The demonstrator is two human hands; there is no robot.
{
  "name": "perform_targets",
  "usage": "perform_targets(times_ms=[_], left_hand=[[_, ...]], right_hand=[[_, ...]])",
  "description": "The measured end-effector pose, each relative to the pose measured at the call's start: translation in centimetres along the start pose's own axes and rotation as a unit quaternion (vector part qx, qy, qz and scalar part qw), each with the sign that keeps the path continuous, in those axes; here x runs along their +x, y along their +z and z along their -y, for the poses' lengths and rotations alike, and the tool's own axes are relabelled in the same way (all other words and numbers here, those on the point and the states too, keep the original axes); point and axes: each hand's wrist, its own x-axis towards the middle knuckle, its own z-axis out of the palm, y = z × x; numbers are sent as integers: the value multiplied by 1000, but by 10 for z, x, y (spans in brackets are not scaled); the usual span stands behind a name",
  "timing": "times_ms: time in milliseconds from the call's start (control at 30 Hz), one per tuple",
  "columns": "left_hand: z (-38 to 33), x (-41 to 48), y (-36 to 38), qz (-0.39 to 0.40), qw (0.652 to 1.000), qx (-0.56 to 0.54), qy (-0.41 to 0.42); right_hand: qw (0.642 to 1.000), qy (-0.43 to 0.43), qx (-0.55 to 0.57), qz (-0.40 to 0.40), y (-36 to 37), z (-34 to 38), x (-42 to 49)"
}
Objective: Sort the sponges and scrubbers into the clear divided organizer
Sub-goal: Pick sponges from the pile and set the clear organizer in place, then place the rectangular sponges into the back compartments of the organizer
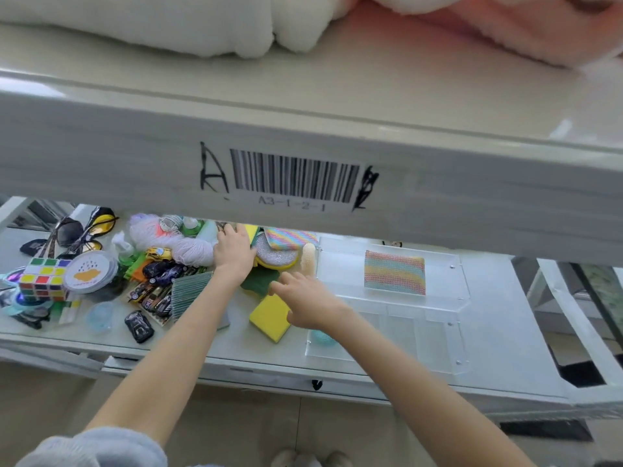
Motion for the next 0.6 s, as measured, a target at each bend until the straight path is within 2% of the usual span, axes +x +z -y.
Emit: perform_targets(times_ms=[200,300,500,600], left_hand=[[11,-16,-30,-61,997,27,24],[10,-33,-44,-61,998,1,30],[2,-68,-79,-71,995,-14,70],[-16,-77,-97,-40,991,-43,124]], right_hand=[[993,-62,-95,45,35,11,22],[989,-76,-120,35,42,15,29],[992,-115,-44,-8,16,36,16],[992,-112,-19,-46,-14,38,-8]])
